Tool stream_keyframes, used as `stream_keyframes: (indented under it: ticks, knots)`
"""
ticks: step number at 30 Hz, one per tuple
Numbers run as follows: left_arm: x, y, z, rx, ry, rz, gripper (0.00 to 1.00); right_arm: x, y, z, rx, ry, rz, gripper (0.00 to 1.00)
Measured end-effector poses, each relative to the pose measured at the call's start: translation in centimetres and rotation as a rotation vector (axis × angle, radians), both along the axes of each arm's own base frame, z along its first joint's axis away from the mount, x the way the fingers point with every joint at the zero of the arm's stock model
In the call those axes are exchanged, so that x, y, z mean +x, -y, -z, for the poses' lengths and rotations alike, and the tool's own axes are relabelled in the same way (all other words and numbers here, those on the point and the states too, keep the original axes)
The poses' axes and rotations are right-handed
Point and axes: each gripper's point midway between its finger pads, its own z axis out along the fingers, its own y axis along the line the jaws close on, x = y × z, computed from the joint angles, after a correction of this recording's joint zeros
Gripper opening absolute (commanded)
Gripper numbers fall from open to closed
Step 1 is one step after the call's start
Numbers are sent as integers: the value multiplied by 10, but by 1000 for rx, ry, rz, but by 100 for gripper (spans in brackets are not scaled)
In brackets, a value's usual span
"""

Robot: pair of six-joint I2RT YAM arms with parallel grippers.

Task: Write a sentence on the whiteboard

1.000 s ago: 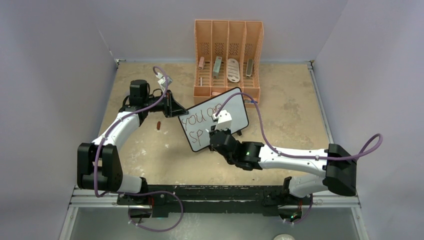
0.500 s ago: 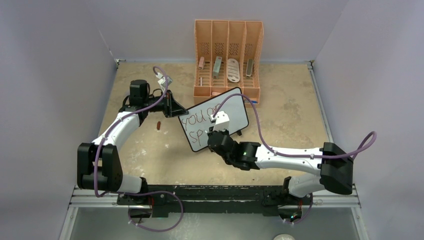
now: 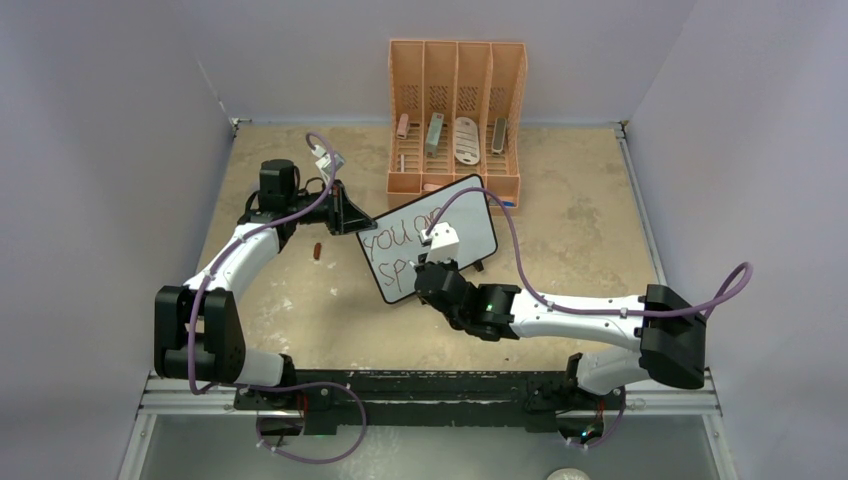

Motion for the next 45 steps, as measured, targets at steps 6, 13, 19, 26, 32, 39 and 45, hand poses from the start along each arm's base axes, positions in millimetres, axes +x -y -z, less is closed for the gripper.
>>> stream_keyframes:
  ticks: [6, 13, 19, 26, 32, 39, 45]
  knots:
    - [0, 0, 0, 0, 0, 0, 0, 1, 2, 0, -1, -1, 12, 0]
    - [0, 0, 0, 0, 0, -1, 0, 3, 4, 0, 6, -4, 27, 0]
    - [0, 0, 0, 0, 0, -1, 0, 5, 10, 2, -8, 0, 53, 0]
    - [0, 0, 0, 0, 0, -1, 0, 8, 14, -1, -6, 11, 78, 0]
    - [0, 0, 0, 0, -1, -1, 0, 10, 15, -3, -5, 17, 82, 0]
    - [0, 0, 0, 0, -1, -1, 0, 11, 13, -6, -2, 30, 74, 0]
    - [0, 0, 0, 1, -1, -1, 0, 12, 11, -8, -5, 43, 65, 0]
